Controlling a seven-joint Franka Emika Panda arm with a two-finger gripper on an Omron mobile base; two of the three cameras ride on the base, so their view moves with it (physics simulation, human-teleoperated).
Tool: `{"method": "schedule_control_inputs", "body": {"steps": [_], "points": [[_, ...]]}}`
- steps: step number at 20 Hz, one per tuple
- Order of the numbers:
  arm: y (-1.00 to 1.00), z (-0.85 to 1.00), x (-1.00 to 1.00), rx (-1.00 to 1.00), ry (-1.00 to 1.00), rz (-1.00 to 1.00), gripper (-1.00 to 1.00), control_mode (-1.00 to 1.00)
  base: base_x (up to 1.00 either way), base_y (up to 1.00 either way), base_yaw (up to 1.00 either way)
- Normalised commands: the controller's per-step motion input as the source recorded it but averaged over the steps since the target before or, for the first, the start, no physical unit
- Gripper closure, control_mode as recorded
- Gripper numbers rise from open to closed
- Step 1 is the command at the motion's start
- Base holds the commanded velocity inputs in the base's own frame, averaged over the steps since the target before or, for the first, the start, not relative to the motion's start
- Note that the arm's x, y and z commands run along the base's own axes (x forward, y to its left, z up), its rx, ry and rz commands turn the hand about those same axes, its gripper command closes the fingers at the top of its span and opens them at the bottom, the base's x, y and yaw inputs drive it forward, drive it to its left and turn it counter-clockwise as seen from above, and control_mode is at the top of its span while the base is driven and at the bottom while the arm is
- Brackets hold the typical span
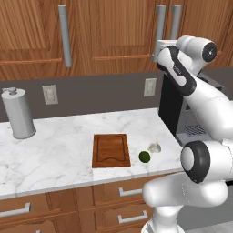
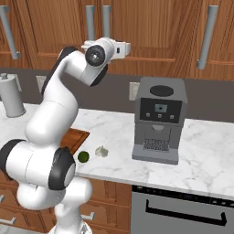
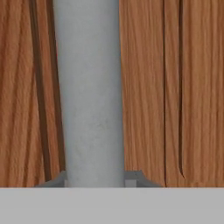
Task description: Open the cabinet. Place the bowl and condiment on the counter. Then place the lime and garlic on the cutting board.
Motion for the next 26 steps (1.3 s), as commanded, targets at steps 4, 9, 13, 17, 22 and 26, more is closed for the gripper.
{"method": "schedule_control_inputs", "body": {"steps": [4,9,13,17,22,26], "points": [[-0.01,0.00,-0.27,0.00,-0.02,0.00,1.00,-1.00,0.00,0.00,0.00],[-0.10,0.00,-0.43,0.00,-0.03,0.00,1.00,-1.00,0.00,0.00,0.00],[-0.20,0.00,-0.47,0.00,-0.01,0.00,1.00,-1.00,0.00,0.00,0.00],[-0.20,-0.03,-0.44,0.00,0.00,0.00,1.00,-1.00,0.00,0.00,0.00],[-0.25,-0.06,-0.52,0.00,0.01,0.00,1.00,-1.00,0.00,0.00,0.00],[-0.26,-0.05,-0.53,0.00,0.03,0.00,1.00,-1.00,0.00,0.00,0.00]]}}
